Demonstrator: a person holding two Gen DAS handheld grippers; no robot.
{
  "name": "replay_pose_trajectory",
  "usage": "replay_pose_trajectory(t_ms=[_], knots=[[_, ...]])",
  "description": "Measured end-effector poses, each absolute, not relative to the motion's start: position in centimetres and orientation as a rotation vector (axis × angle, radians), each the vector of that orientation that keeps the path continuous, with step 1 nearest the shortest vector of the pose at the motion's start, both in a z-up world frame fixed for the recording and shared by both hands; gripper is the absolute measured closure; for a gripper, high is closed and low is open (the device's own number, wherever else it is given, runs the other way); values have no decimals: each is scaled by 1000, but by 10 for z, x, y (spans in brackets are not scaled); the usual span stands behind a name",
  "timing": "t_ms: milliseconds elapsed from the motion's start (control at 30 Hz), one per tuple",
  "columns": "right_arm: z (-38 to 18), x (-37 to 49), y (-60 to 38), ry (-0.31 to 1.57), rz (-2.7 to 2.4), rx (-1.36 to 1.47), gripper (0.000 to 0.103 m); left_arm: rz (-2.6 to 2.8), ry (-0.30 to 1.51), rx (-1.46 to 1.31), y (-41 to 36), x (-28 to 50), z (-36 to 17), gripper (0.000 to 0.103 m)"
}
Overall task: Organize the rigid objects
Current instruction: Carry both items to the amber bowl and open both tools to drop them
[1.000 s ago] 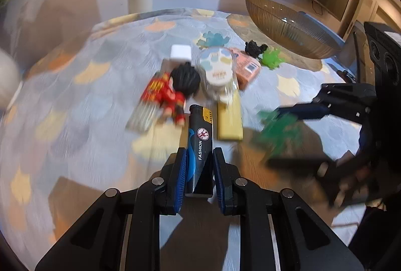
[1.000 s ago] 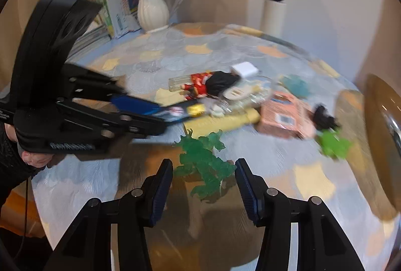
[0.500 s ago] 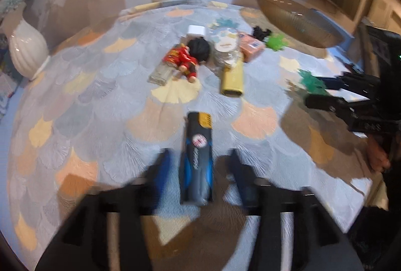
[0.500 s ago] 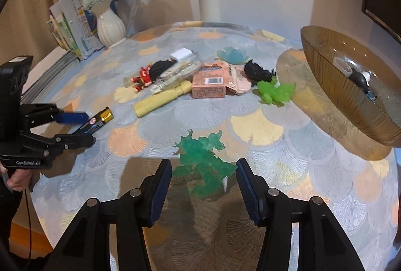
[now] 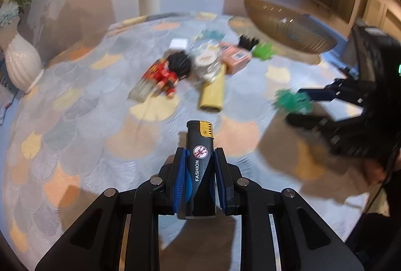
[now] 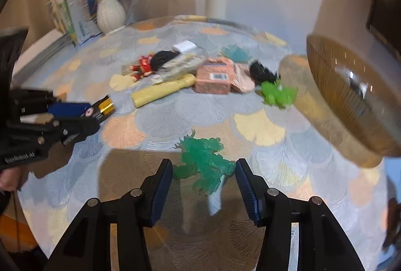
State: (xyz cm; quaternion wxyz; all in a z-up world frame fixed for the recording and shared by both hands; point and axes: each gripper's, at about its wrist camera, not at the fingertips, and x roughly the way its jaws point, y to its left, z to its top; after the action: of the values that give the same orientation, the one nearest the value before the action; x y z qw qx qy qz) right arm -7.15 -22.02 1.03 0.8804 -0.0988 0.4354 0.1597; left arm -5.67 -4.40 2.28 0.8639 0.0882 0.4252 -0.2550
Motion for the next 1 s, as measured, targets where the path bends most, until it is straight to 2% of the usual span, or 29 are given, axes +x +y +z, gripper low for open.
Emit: replay_pose_trajectory(t_ms=[100,267,500,667,867,900,933,967,1000], knots=[[20,-81,-221,848,333,-205,53,-556,853,187,-57,-58,39,83],[46,-74,-269,809,288,-21,53,-611,757,186,-91,-49,84,83],[131,-57,-377,692,-55,103,52,-734,654,66,-171,1,149,83],[129,-30,-435,802,-198,199,52,-789,714,91,-242,25,135,83],[101,-15,-454,902,-221,213,51,-802,795,140,-279,35,97,83],[100,-14,-454,909,-223,211,48,-799,812,136,-283,39,93,80],[99,-13,-455,912,-230,208,44,-794,826,131,-285,41,91,72],[100,-15,-456,906,-249,205,38,-783,835,131,-286,44,90,55],[102,-17,-457,889,-265,205,37,-767,833,128,-285,45,92,50]])
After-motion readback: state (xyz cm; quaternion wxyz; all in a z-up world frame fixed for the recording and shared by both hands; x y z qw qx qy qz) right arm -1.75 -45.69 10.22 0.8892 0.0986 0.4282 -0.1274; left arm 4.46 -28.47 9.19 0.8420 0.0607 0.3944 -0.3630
